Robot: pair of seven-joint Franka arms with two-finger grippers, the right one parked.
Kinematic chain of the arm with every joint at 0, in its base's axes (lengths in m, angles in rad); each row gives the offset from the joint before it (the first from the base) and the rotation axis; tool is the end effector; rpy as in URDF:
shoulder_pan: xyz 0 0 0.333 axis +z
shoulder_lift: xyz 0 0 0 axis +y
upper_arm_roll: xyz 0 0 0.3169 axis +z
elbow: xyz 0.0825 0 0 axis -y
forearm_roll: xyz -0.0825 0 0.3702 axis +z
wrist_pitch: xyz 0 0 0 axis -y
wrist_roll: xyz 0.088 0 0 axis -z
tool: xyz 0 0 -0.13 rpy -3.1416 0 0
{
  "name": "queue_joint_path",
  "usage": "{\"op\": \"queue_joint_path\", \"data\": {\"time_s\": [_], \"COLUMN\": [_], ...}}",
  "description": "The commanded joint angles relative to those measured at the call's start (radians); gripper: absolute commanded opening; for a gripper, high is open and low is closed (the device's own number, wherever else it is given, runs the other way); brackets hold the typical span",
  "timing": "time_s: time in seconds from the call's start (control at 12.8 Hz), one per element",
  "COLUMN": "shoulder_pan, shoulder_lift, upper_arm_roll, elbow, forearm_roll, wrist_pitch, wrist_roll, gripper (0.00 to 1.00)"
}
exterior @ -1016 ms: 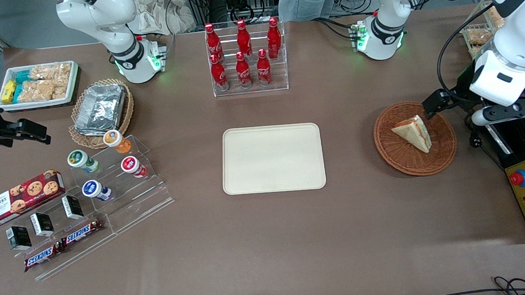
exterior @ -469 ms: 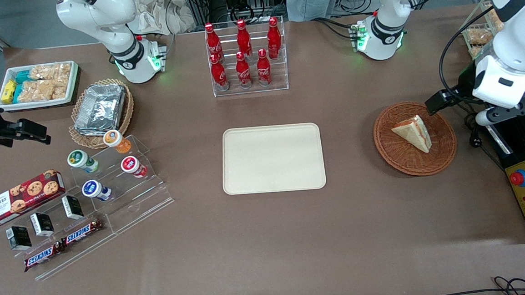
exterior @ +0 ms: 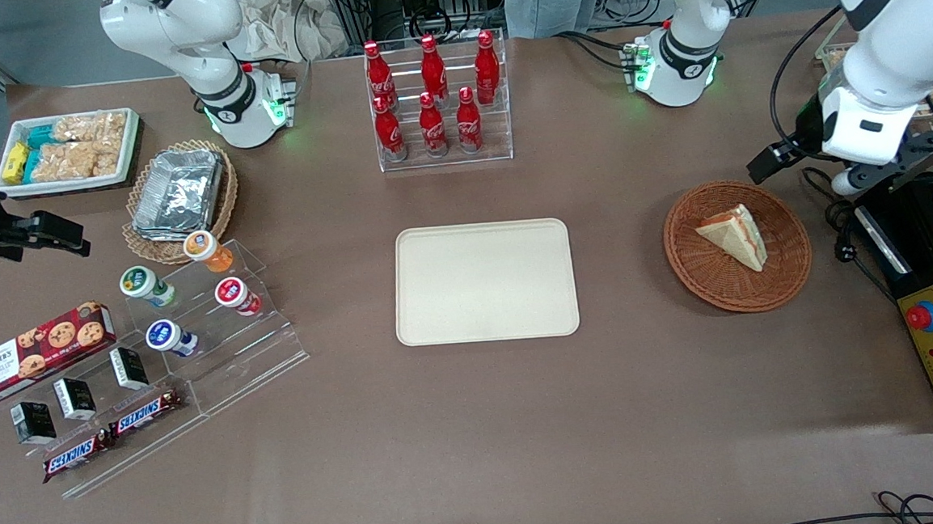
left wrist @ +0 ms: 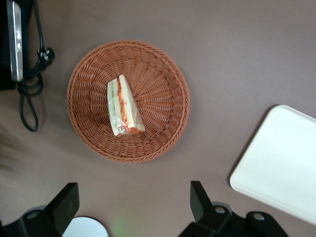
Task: Place sandwich from basket to tray
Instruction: 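Lower the open left gripper onto the sandwich and close on it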
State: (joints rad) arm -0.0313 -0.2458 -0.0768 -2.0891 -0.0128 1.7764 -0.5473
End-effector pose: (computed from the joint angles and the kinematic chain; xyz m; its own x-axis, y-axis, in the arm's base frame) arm 0.4578 -0.0532 0.5043 0.9007 0.4310 -0.0543 0.4293 -0.9023 -0.0405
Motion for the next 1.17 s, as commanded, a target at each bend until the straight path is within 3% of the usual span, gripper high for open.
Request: {"op": "queue_joint_path", "data": {"time_s": [0.0, 1.09], "shoulder_pan": [0.008, 0.097], "shoulder_lift": [-0.059, -0.001], "upper_arm_roll": [-0.009, -0.011], "elbow": [-0.126, -0.505], "forearm_roll": [0.016, 0.030], "wrist_pitch": [0.084, 0.590], "wrist_roll": [-0.083, -0.180], "gripper": [1.00, 1.00]}}
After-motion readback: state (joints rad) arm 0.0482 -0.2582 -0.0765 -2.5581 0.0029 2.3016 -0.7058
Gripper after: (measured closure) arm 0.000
